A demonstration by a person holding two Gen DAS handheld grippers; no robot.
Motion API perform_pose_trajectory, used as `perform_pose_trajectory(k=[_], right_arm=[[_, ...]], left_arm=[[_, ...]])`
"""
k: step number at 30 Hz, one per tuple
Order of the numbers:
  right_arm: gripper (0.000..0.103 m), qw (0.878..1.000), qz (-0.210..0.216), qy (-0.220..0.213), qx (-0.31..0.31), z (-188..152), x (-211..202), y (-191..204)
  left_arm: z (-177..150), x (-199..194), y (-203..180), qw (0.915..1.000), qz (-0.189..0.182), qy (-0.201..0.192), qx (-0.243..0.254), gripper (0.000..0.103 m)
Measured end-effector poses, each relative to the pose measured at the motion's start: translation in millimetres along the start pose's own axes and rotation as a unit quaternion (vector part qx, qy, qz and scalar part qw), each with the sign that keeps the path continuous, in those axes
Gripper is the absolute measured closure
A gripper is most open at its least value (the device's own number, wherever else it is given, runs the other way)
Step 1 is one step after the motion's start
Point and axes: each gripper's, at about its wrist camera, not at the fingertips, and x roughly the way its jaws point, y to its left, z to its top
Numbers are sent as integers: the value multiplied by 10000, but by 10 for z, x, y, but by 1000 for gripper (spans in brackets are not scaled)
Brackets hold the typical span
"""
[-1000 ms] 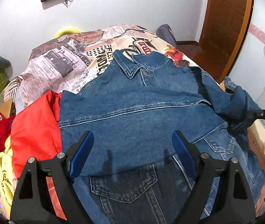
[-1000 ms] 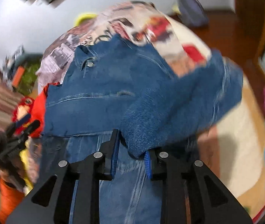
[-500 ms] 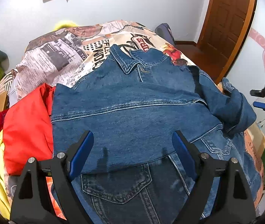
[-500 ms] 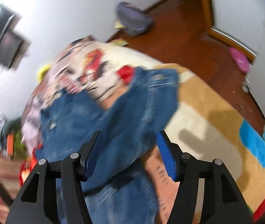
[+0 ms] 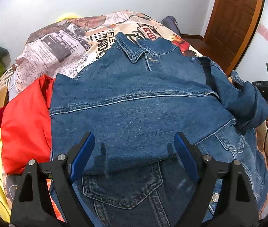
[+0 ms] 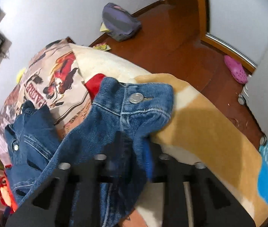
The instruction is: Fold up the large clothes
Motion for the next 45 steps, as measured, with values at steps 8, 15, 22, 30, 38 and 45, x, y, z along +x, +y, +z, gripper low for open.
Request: perform_pose_trajectory(k=[8,15,22,30,38,45], right_arm=[[94,9884,783,-646,-1131,186,-758,674],[94,9558,1588,-944,-2287,-74,-1504,1757],[94,9135,2163,-614,-3392,-710,-1516,2820],[90,8951,1841,407,-4040,-1413,-665,3270],[90,8947,1122,169,-4320,-1417,-685,3254],[50,8984,863,-563,-4269,-1221,-1219,2801]], left_arm=[[31,-191,94,9997,40,-217,-102,17],[54,-557,219,9980,61,-601,-180,17],[-11,-1039,680,9934,208,-982,-558,17],[-300,-1104,1215,9906,322,-747,-1099,17],[-352,-797,1173,9906,-319,-421,-1263,17],[-140,-359,960,9785,-1243,-96,-1645,17]])
